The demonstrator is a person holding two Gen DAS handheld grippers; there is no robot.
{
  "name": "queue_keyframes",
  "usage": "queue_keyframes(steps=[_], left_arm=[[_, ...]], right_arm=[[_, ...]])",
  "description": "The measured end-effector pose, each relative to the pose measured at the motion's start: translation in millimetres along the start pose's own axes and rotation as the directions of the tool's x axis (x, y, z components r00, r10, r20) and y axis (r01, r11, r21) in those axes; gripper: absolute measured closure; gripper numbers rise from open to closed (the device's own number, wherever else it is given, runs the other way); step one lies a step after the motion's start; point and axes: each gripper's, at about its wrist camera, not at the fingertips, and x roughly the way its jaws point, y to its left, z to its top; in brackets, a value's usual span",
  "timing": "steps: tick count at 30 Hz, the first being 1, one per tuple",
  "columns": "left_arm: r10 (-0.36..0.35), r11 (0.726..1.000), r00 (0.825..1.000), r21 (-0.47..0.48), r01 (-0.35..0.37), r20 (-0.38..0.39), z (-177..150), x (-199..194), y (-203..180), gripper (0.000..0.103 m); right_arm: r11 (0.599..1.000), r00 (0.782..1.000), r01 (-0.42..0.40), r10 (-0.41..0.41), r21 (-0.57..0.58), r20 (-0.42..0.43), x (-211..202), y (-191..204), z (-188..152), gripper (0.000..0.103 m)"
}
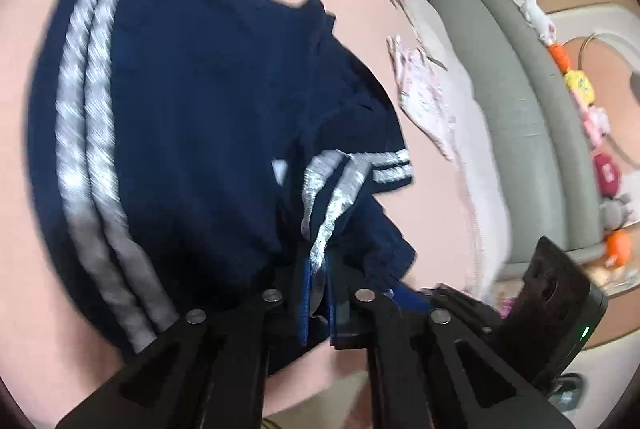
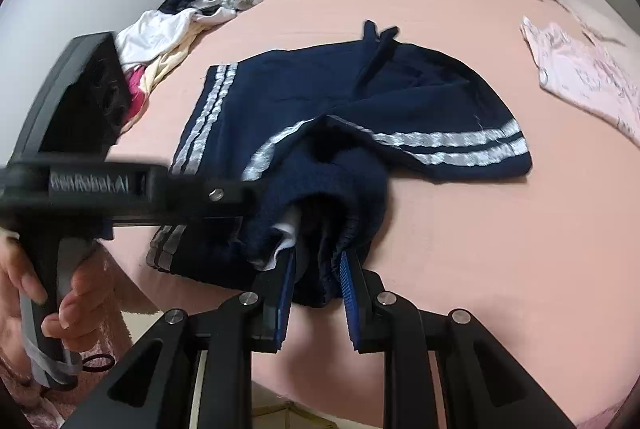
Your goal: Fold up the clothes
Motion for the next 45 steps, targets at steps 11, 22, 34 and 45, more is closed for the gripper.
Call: queue_keyframes(steps=[11, 22, 34, 45], left_arm=[[0.135, 0.985, 0.984, 0.088, -0.146, 0.120, -4, -53, -7, 0.099], [0.270, 0.959, 0.961, 0.069, -0.274, 0.061, -30, -37, 27, 0.099], [0.243, 0.967, 0.969, 0.060, -0.246, 0.049, -23, -35, 31, 0.099], [0.249, 0.968, 0.967, 0.031, -0.251, 0.063, -32, -60, 4, 0.099]], right_arm=[[0.996, 0.992, -0.084, 0.082, 0.013, 0.091, -32, 10, 26, 0.071], [0.982, 0.997, 0.015, -0.029, -0.187, -0.070, 35, 64, 1, 0.071], [0.999, 0.998, -0.005, 0.003, -0.031, -0.068, 23, 13, 1, 0.071], [0.998, 0.998, -0.057, 0.056, -0.036, -0.035, 19, 19, 4, 0.071]])
